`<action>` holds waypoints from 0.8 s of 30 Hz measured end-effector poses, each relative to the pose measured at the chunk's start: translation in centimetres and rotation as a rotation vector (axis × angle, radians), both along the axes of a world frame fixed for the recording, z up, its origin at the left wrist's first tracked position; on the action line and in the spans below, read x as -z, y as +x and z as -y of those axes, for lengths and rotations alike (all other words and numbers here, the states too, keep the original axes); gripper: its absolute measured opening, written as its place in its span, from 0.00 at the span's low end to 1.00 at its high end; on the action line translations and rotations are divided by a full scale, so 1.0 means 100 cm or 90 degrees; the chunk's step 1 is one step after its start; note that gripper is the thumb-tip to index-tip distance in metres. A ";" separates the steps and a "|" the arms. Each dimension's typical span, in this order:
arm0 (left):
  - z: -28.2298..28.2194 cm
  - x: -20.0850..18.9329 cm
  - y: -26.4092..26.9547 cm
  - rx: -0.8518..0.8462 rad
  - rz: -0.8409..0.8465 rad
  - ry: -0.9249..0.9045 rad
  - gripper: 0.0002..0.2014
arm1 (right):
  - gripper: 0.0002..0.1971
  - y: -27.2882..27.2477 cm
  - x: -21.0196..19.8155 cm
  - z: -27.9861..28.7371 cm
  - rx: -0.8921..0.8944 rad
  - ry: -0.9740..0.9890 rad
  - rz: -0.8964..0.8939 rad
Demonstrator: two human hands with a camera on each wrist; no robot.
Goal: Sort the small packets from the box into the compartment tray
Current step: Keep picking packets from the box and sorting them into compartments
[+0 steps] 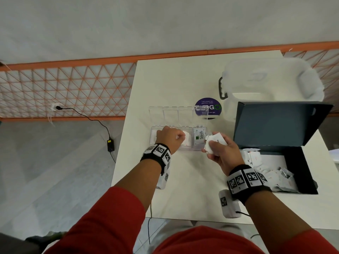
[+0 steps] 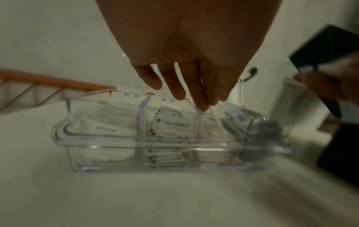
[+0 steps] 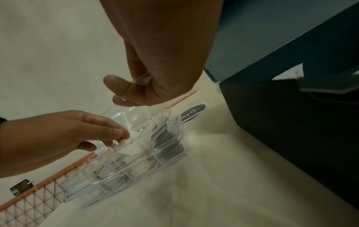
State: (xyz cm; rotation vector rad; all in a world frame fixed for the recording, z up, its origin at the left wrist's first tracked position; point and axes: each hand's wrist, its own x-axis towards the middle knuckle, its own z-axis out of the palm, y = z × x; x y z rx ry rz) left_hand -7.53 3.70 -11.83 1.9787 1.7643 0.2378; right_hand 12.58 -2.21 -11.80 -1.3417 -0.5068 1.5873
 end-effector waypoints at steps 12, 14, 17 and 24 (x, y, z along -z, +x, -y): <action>0.010 0.017 -0.003 0.166 -0.128 0.132 0.18 | 0.14 0.004 0.003 -0.006 -0.012 -0.001 0.007; 0.012 0.018 -0.004 0.173 -0.131 0.135 0.21 | 0.14 0.003 0.002 -0.006 -0.018 0.000 0.005; 0.016 0.019 -0.004 0.199 -0.177 0.100 0.22 | 0.14 0.001 0.001 -0.007 -0.027 0.003 0.004; 0.020 0.011 -0.001 0.172 -0.117 0.130 0.17 | 0.16 -0.001 -0.002 -0.004 -0.053 0.006 0.005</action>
